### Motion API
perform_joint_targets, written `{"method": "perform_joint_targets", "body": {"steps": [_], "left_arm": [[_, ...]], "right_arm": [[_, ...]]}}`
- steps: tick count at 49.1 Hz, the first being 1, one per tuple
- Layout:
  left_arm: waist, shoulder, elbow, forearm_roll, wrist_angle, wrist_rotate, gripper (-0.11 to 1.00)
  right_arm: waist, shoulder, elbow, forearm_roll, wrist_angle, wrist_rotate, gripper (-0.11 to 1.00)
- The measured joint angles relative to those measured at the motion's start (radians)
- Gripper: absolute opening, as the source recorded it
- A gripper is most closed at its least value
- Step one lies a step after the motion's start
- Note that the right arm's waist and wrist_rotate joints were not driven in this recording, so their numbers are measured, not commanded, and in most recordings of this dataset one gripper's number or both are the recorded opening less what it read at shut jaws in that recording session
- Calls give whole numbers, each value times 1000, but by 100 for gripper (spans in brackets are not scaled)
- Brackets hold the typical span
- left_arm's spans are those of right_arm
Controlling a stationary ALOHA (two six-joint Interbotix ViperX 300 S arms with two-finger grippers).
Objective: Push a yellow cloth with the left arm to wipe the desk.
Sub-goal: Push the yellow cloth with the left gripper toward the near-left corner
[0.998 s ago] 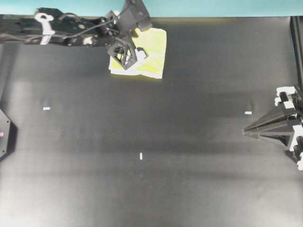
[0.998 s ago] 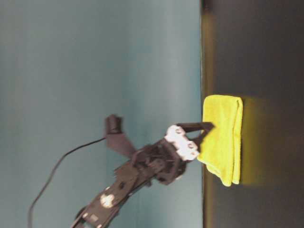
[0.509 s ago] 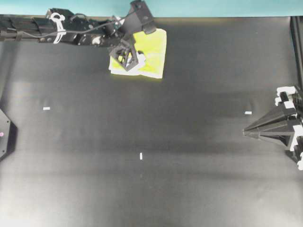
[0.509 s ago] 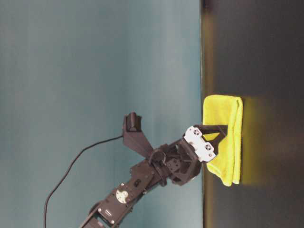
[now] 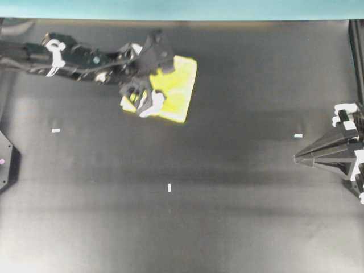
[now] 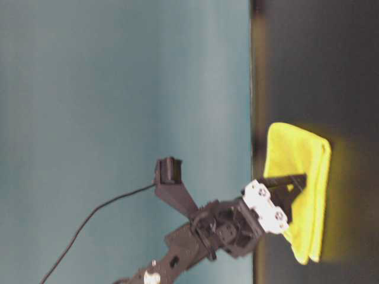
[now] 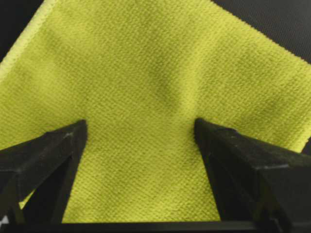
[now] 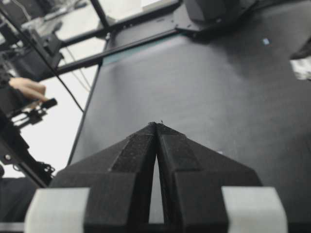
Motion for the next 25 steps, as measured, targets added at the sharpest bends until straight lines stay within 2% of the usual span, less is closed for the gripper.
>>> {"method": "perform_joint_targets", "body": {"steps": [11,16,25], "left_arm": [[-69,-86,133,0,-21,-8,87],[-124,-129,199,0,-44,-26,87],[-264,-201,299,0,-123,-127,87]], "right_arm": [[0,0,0,0,2,2,1],[-2,-2,0,0,2,2,1],[0,-2,0,0,3,0,1]]}}
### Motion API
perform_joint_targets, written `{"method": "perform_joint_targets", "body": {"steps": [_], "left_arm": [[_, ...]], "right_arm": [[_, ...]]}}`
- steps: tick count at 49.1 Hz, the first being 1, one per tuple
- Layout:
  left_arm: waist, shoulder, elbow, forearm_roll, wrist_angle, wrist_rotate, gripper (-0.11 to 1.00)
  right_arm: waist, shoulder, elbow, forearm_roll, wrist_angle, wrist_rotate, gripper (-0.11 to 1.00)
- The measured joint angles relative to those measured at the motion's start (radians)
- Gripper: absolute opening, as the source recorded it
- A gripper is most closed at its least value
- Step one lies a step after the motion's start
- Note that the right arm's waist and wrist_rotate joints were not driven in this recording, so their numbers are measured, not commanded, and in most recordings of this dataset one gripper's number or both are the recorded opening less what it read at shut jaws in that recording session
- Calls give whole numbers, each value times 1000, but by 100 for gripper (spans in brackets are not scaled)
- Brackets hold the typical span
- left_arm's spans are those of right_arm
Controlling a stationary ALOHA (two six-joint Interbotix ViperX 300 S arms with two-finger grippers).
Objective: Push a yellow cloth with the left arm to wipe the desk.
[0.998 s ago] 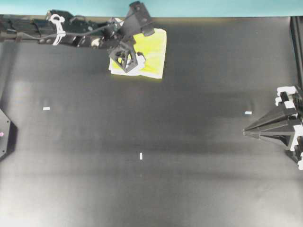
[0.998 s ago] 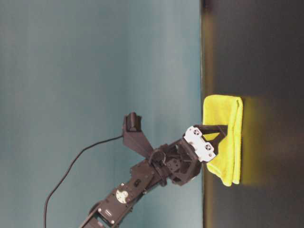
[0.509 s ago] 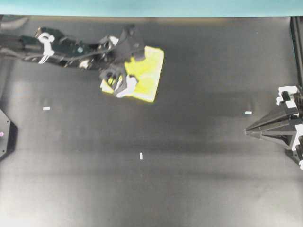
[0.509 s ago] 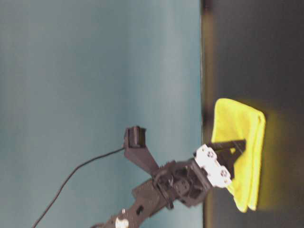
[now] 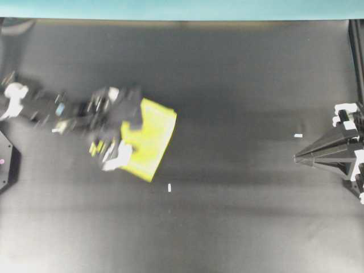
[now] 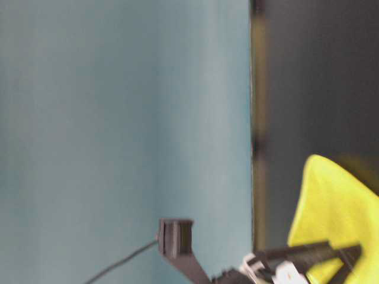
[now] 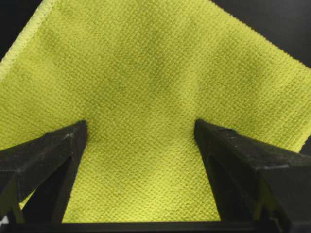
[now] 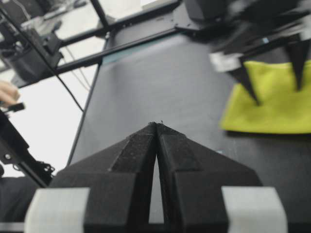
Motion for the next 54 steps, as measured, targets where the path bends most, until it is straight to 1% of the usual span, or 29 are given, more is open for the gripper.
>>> {"method": "perform_joint_targets", "body": {"steps": [10,16,23,30,38,54], "left_arm": [[-156,-37,60,0,-58,-92,87],[-241,-40,67,0,-49,-117,87],[-321,-41,69,0,-26,-118,87],[-373,-41,77,0,-26,-120,87],[-428,-49,89,2,6,-118,87],[-586,-69,115,6,28,-118,87]], "right_arm": [[0,0,0,0,0,0,1],[-2,0,0,0,-2,2,1],[0,0,0,2,-2,2,1],[0,-2,0,2,0,0,1],[0,-3,0,0,-2,0,1],[0,-5,0,0,-6,0,1]]}}
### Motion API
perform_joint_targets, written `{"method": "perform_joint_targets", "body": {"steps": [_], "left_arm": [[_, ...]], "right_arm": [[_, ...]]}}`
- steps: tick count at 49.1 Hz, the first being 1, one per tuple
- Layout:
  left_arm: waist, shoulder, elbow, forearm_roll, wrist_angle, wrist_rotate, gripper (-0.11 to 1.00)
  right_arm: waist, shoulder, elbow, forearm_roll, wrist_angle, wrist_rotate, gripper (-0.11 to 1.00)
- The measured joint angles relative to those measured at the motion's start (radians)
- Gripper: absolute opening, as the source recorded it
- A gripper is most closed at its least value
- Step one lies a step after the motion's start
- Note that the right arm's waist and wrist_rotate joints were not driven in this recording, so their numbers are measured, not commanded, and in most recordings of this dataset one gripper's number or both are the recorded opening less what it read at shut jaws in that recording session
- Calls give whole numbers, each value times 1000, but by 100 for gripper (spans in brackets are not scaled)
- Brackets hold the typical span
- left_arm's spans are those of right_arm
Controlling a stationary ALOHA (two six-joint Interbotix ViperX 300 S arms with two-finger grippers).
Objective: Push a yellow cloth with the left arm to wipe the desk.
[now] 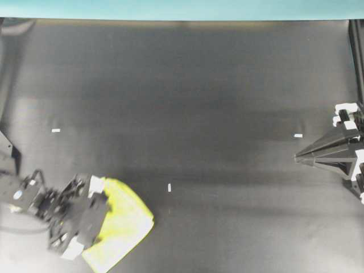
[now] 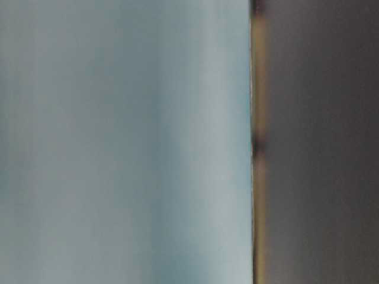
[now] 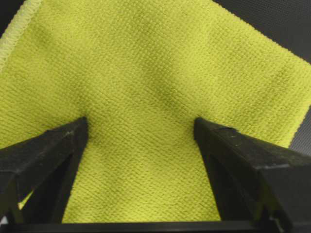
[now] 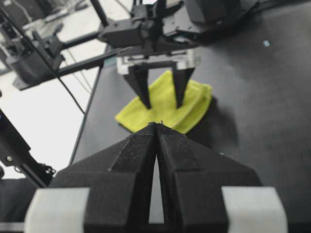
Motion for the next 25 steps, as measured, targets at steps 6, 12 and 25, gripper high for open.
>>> {"method": "perform_joint_targets", "body": {"steps": [6,12,25], "left_arm": [[-38,-2,6,0,0,0,87],[-49,-2,8,0,0,-2,87],[-38,-6,5,-2,-3,8,87]], "right_arm": [[0,-2,0,0,0,0,1],[0,-3,0,0,0,2,1],[0,-3,0,0,0,2,1]]}}
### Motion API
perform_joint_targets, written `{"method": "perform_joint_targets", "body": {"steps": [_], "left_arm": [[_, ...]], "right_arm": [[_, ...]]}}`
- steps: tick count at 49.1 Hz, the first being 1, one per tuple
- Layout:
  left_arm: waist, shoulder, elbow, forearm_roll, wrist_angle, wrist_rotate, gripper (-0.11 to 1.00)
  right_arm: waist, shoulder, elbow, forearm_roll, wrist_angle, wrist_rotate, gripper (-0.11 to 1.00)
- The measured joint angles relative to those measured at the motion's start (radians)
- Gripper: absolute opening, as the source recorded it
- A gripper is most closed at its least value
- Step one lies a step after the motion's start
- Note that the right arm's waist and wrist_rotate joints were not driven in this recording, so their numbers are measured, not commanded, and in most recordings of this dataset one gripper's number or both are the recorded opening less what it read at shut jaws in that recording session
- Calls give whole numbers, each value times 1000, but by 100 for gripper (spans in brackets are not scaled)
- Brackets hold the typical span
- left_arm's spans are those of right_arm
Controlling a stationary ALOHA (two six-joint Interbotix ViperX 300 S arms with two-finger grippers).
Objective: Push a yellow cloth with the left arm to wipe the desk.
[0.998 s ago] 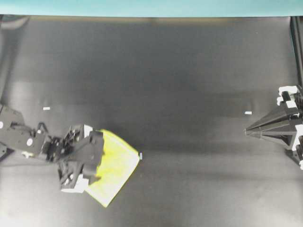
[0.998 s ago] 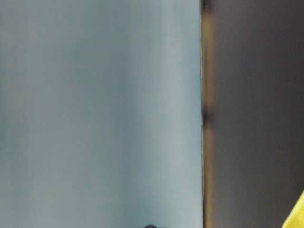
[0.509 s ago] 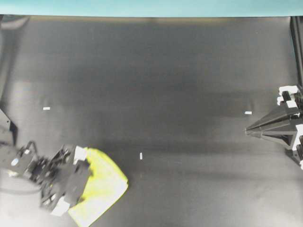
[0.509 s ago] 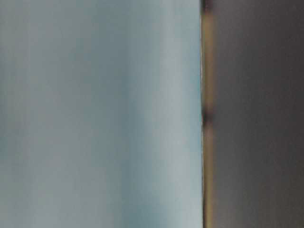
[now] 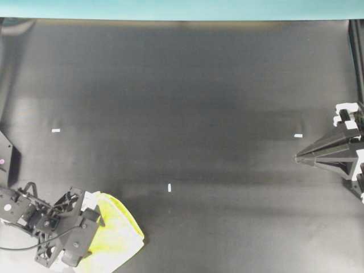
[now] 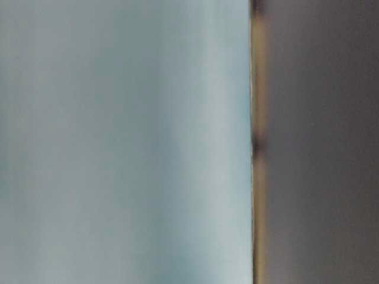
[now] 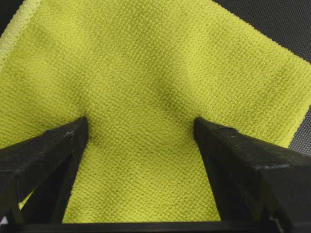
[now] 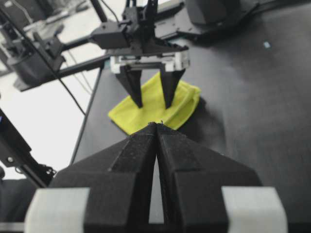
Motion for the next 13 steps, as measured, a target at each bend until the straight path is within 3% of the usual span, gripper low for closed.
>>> {"method": "perform_joint_targets", "body": {"steps": [6,13], "left_arm": [[37,-51,-3,0,11,15,87],[92,-198,-3,-3,11,91,87]], "right_arm": [[0,-5,0,2,2,-2,1],[0,-14,0,0,3,-2,1]]}}
